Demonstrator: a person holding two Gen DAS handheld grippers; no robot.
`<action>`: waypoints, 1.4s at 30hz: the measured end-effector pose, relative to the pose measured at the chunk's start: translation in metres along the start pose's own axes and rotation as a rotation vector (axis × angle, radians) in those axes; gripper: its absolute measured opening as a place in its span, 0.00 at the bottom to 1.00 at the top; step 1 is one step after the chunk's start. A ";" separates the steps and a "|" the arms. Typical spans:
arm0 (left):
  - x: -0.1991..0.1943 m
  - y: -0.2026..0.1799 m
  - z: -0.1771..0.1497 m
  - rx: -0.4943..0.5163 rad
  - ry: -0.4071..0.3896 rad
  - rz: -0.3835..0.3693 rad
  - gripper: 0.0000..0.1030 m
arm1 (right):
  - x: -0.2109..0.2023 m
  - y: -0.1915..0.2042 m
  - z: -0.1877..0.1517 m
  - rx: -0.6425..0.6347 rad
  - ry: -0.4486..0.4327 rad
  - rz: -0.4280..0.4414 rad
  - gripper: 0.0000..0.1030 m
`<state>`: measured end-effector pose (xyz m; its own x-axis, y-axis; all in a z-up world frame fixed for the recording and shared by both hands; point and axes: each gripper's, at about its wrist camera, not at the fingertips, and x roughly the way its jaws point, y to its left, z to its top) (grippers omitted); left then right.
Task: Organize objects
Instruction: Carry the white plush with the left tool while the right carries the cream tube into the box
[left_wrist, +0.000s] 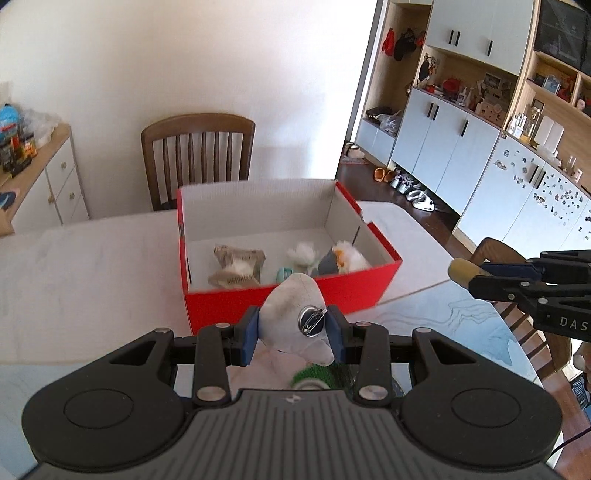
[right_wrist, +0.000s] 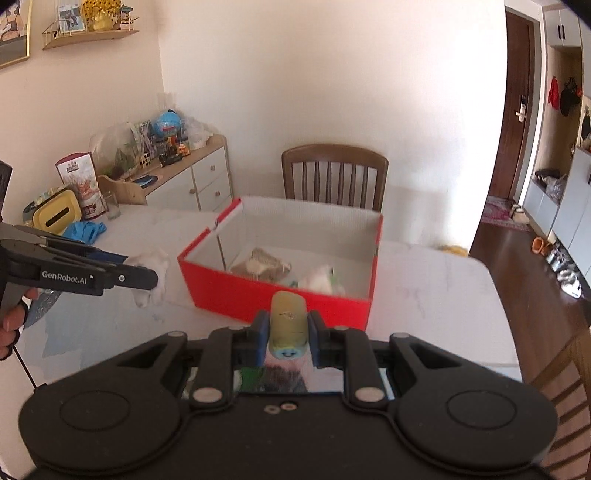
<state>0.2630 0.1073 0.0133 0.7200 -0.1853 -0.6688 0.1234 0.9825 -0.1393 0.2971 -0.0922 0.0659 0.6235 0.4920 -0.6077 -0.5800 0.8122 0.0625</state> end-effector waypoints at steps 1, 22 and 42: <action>0.001 0.001 0.004 0.003 -0.001 0.001 0.36 | 0.004 0.001 0.005 -0.001 -0.002 -0.001 0.20; 0.085 0.026 0.083 0.118 0.051 0.023 0.36 | 0.094 0.019 0.067 -0.035 0.032 -0.059 0.20; 0.188 0.032 0.087 0.113 0.204 0.030 0.36 | 0.198 0.015 0.047 0.026 0.233 -0.130 0.20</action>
<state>0.4622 0.1054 -0.0533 0.5732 -0.1442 -0.8066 0.1875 0.9814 -0.0423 0.4363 0.0323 -0.0163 0.5527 0.2999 -0.7776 -0.4875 0.8731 -0.0098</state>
